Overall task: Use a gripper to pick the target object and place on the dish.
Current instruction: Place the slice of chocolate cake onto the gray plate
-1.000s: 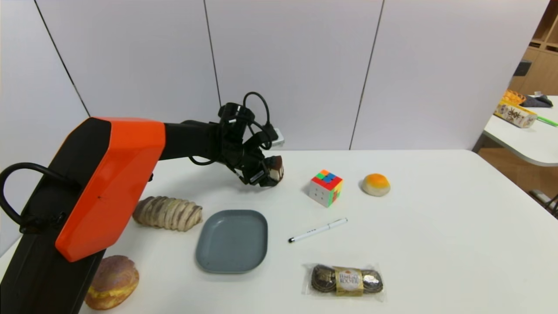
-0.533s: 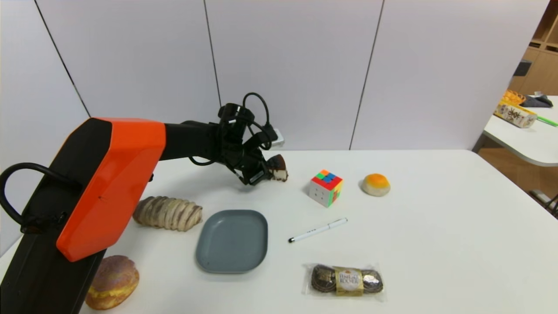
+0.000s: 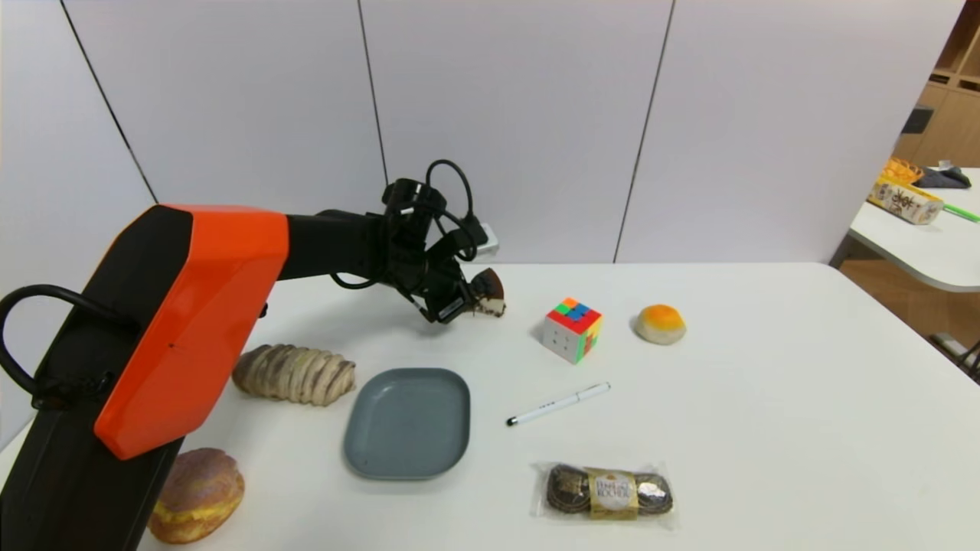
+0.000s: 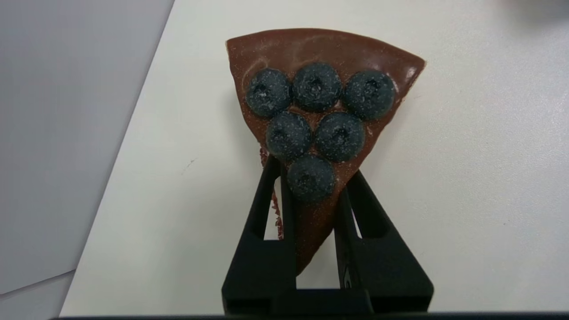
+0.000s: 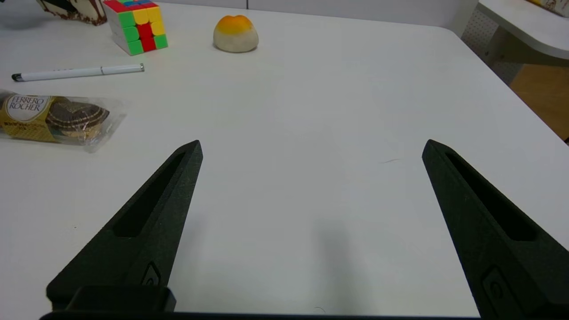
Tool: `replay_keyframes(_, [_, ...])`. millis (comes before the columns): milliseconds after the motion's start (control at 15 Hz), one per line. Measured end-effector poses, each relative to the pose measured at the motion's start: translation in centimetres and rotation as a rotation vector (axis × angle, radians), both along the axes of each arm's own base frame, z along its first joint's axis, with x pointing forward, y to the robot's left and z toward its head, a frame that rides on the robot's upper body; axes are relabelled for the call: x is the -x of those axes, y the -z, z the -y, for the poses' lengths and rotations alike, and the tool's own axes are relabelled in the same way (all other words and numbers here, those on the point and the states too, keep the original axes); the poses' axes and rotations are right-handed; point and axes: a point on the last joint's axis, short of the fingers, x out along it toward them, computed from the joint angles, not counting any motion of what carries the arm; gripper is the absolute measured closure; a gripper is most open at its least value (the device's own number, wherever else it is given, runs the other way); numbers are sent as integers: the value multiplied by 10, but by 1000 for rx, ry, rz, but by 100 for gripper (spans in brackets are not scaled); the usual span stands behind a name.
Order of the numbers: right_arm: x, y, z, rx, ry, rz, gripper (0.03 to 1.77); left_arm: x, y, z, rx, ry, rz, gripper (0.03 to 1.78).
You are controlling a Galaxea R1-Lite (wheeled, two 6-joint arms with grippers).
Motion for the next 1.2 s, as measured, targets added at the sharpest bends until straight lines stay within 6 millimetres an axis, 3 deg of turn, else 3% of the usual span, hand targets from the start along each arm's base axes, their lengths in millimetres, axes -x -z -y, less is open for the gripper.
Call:
replay_keyframes(267, [0,0,0,0,0,0,9,3,-21,-10,21,-22,35,152])
replay_keyframes(600, [0,0,0,0,0,0,9,20,-75,-29,136,-109,75,152])
replay_keyframes(933, [0,0,0,0,0,0,9,56,-131,-44,255,-168,106,152])
replay_keyframes(1200, [0,0,0,0,0,0,9,94,-150,-59,313,-214,56,152])
